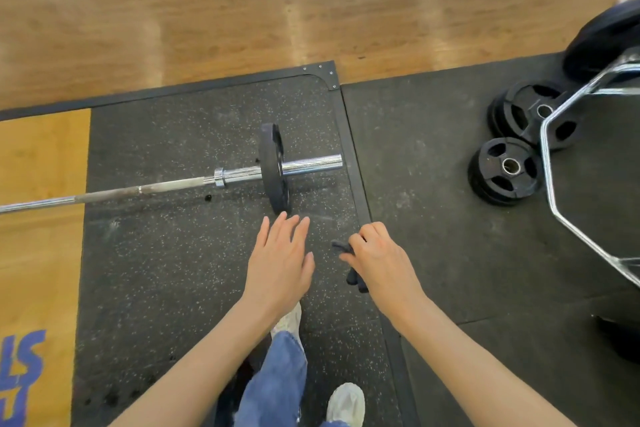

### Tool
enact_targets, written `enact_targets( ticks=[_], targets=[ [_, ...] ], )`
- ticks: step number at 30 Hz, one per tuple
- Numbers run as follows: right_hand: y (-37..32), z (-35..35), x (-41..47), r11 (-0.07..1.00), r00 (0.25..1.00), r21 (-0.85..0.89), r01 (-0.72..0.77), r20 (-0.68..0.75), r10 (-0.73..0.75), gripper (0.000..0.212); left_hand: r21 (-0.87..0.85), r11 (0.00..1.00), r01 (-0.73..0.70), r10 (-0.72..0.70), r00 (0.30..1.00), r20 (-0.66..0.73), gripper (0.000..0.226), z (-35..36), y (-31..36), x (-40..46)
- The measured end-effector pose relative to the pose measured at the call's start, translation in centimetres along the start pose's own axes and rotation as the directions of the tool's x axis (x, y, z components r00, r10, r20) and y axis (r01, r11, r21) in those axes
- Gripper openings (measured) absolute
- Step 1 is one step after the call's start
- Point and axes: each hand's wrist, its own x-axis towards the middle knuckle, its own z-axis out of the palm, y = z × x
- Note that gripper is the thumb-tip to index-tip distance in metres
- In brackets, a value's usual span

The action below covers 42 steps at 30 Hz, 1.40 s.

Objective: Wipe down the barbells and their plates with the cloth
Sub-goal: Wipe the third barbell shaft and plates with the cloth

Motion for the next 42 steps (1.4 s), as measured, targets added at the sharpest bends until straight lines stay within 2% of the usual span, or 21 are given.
enact_targets(
  ticks=[12,18,25,35,37,42],
  targets=[
    [0.0,4.6,9.6,0.992,0.989,0.051,-0.113,0.099,0.108,0.031,-0.08,0.997,-0.018,0.026,0.995,0.095,0.059,0.0,-6.4,8.8],
    [0.9,6.7,12.4,0.981,0.979,0.081,-0.176,0.122,0.166,0.023,-0.066,0.997,-0.032,0.04,0.992,0.12,0.058,1.0,-8.6,11.9],
    [2.8,8.8,14.6,0.98,0.97,0.099,-0.171,0.193,0.15,0.026,-0.098,0.995,-0.001,0.018,0.985,0.173,0.059,2.4,-8.5,14.4],
    [6.8,10.5,18.9,0.966,0.964,0.202,-0.161,0.242,0.11,0.021,-0.096,0.985,0.144,-0.128,0.98,0.153,0.059,4.6,-7.6,19.1],
    [7.8,11.1,19.4,0.967,0.954,0.19,-0.169,0.279,0.112,0.018,-0.094,0.979,0.18,-0.161,0.97,0.182,0.059,5.5,-7.4,19.6],
    [9.9,13.4,20.1,0.956,0.928,0.214,-0.201,0.353,0.116,0.016,-0.06,0.976,0.209,-0.197,0.968,0.154,0.062,8.5,-7.8,20.4]
  ],
)
